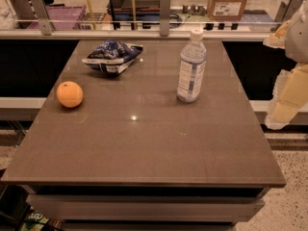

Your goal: Knock blue plastic bottle over

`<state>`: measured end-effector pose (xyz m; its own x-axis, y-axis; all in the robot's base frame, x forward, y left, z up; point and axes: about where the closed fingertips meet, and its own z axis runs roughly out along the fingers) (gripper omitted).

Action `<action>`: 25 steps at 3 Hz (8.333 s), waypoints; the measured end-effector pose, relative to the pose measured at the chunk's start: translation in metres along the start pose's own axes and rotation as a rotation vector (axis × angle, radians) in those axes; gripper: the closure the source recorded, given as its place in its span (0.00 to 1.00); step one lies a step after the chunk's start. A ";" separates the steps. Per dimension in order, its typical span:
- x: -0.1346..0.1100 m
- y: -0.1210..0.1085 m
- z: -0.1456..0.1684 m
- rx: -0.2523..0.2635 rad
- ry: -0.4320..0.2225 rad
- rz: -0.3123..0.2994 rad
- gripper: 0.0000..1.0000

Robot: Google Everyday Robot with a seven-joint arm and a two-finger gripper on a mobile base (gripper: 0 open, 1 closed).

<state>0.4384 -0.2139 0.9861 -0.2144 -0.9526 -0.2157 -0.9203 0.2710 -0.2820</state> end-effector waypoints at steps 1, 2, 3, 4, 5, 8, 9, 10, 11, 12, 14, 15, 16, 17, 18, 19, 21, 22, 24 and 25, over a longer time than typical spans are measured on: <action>-0.001 -0.001 -0.001 0.006 -0.003 0.001 0.00; -0.004 -0.008 -0.005 0.048 -0.038 0.013 0.00; -0.010 -0.021 -0.008 0.102 -0.116 0.045 0.00; -0.014 -0.035 -0.007 0.135 -0.216 0.094 0.00; -0.019 -0.046 -0.001 0.129 -0.305 0.140 0.00; -0.052 -0.050 0.030 0.104 -0.585 0.288 0.00; -0.071 -0.048 0.038 0.112 -0.651 0.348 0.00; -0.081 -0.050 0.043 0.122 -0.700 0.412 0.00; -0.081 -0.050 0.043 0.122 -0.700 0.412 0.00; -0.081 -0.059 0.047 0.107 -0.710 0.416 0.00; -0.086 -0.065 0.078 0.053 -0.748 0.441 0.00; -0.097 -0.057 0.098 0.045 -0.793 0.444 0.00; -0.108 -0.052 0.109 0.049 -0.836 0.423 0.00; -0.125 -0.051 0.119 0.045 -0.896 0.381 0.00; -0.133 -0.054 0.126 0.048 -0.937 0.368 0.00; -0.135 -0.061 0.133 0.048 -0.967 0.372 0.00; -0.140 -0.060 0.132 0.044 -0.968 0.365 0.41; -0.142 -0.059 0.132 0.042 -0.968 0.361 0.64; -0.147 -0.057 0.131 0.038 -0.970 0.353 0.86; -0.149 -0.056 0.130 0.036 -0.971 0.349 0.62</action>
Offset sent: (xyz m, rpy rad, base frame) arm 0.0175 0.0017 0.0140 0.0754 -0.1161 -0.0274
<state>0.5647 -0.0690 0.9124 -0.0967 -0.3025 -0.9482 -0.8435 0.5306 -0.0832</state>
